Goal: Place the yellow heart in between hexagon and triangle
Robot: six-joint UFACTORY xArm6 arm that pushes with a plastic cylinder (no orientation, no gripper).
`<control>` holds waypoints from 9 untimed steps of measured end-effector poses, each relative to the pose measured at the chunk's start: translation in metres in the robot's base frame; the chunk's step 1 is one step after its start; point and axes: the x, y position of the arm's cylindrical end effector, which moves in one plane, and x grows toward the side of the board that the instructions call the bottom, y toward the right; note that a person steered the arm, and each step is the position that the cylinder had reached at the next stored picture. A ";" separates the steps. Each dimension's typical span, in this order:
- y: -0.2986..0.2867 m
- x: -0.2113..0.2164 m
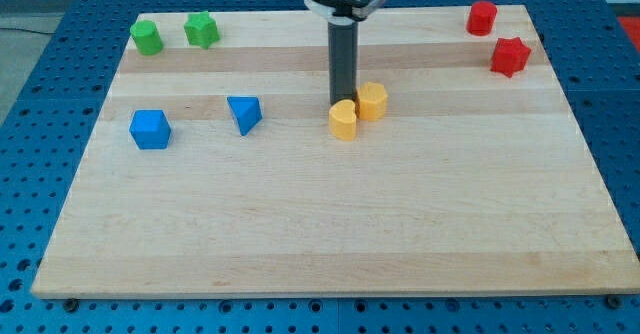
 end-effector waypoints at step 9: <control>-0.006 0.034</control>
